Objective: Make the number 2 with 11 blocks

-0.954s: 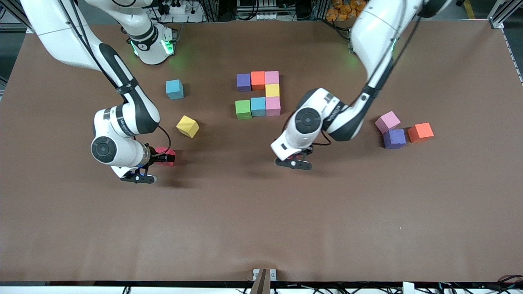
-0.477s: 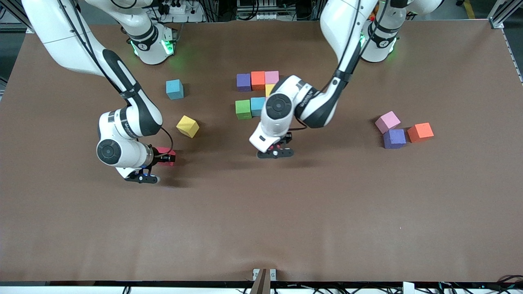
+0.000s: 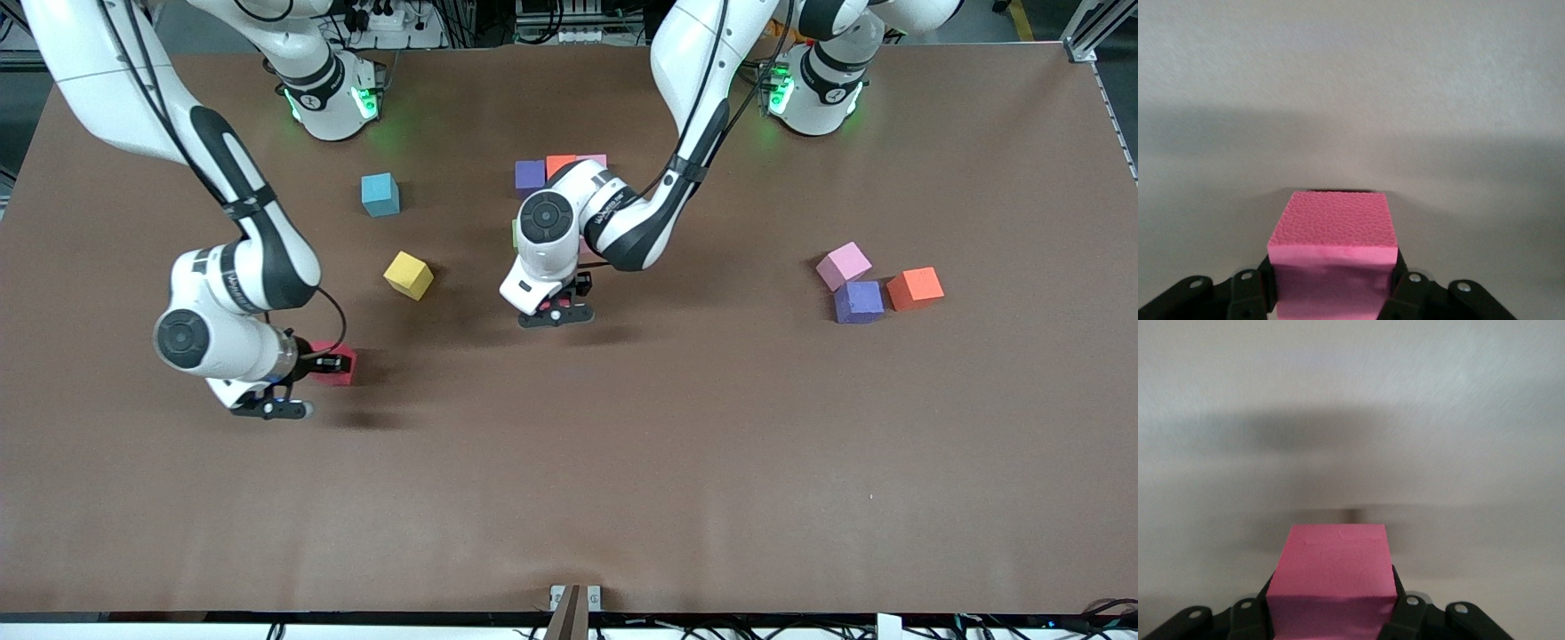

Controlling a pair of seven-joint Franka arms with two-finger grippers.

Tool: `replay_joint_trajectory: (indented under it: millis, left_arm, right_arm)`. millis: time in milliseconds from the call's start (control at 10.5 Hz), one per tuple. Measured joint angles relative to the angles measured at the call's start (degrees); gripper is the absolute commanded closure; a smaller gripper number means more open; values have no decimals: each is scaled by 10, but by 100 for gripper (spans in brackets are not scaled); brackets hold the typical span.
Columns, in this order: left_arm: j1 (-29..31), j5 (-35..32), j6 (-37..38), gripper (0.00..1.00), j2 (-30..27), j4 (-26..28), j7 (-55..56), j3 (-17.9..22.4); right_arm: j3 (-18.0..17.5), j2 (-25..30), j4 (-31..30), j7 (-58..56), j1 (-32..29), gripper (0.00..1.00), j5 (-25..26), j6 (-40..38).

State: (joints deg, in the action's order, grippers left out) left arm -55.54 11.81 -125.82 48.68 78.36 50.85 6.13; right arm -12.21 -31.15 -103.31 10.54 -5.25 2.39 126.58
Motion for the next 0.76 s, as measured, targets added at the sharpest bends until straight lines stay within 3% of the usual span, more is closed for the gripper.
replay_joint_trajectory:
  millis: [763]
  left_arm:
    - [-7, 1, 3, 59, 2, -4, 38, -38]
  right_arm:
    - [-7, 0, 30, -2, 42, 100, 0, -10]
